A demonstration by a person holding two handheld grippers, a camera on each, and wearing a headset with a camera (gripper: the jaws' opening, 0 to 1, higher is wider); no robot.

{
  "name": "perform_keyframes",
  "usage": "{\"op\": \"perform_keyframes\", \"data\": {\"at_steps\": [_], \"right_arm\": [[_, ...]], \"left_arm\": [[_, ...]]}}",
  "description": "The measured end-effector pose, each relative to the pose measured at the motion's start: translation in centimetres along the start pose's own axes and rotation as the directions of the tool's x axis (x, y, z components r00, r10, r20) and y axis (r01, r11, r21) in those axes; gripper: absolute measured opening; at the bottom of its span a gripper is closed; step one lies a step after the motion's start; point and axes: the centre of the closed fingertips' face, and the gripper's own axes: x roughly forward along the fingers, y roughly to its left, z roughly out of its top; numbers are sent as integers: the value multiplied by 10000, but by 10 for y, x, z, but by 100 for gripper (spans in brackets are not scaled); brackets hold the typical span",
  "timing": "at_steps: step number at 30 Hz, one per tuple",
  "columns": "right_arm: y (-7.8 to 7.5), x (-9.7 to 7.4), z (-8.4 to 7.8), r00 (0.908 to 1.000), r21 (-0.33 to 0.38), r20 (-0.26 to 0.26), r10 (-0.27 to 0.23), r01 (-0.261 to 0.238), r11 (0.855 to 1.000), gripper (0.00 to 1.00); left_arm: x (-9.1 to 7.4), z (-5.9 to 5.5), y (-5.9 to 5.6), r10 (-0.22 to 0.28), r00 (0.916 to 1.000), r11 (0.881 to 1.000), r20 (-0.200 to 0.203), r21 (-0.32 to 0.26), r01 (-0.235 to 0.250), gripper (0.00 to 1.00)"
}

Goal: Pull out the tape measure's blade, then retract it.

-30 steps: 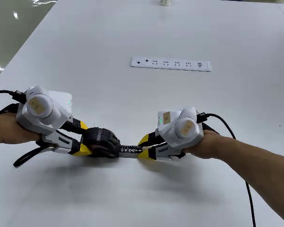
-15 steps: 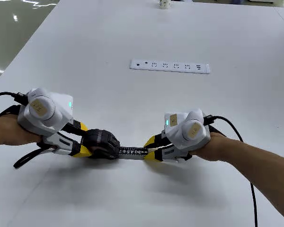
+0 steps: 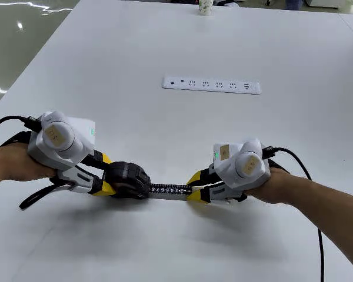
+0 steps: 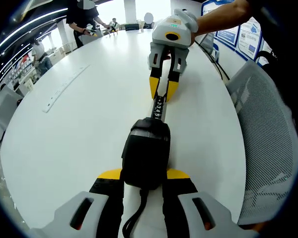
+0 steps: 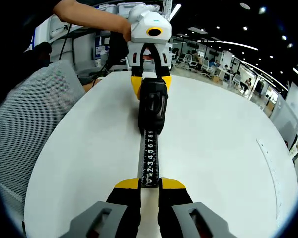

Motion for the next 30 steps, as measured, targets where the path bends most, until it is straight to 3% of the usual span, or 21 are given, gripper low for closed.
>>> {"op": "perform_keyframes", "data": {"at_steps": [30], "right_arm": [[2, -24, -26, 9989, 189, -358, -290, 297, 9994, 9]], "left_arm": [[1, 1, -1, 62, 9999, 10000, -92, 37, -62, 24]]}}
